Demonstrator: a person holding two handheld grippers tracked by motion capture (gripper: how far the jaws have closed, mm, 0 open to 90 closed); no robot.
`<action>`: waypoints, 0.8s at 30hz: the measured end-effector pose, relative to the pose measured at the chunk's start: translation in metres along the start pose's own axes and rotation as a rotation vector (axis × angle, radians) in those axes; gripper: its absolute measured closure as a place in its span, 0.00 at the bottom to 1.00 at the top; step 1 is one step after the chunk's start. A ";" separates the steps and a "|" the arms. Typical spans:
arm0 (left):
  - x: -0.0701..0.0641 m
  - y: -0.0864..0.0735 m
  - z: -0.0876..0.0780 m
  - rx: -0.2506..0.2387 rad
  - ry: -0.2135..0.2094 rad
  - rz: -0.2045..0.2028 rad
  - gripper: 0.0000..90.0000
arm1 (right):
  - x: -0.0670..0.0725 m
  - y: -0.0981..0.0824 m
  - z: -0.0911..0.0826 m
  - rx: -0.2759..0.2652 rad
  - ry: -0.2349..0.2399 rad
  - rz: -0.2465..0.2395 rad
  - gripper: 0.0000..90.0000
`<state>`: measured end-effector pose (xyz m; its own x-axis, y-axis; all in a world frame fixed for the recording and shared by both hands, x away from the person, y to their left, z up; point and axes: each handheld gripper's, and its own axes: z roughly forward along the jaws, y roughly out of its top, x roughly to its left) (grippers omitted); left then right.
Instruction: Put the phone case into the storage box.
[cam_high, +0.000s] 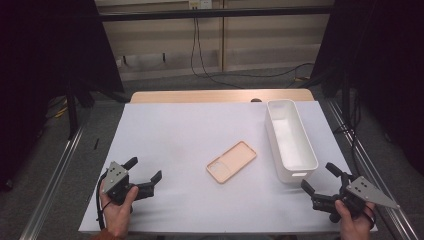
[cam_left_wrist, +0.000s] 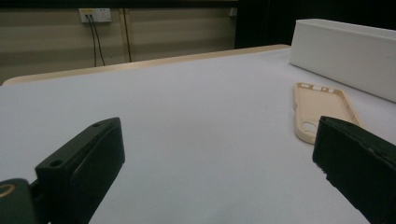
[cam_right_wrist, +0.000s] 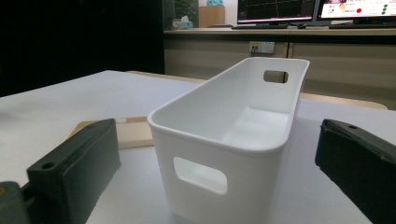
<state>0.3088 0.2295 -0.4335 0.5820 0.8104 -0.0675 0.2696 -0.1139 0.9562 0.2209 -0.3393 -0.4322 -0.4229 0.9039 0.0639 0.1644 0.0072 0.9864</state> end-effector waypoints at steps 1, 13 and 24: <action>0.000 0.000 0.000 0.001 -0.002 0.000 0.03 | 0.000 0.000 0.000 -0.001 0.000 0.001 0.00; -0.005 0.002 0.002 0.000 -0.007 -0.008 0.03 | -0.001 -0.002 -0.002 -0.001 0.009 0.008 0.00; -0.006 0.002 0.002 -0.011 -0.006 -0.013 0.03 | 0.002 -0.001 0.000 0.002 0.013 0.002 0.00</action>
<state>0.3069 0.2231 -0.4314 0.5830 0.8083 -0.0818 0.2688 -0.0969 0.9583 0.2198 -0.3380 -0.4329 -0.4340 0.8984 0.0675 0.1665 0.0064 0.9860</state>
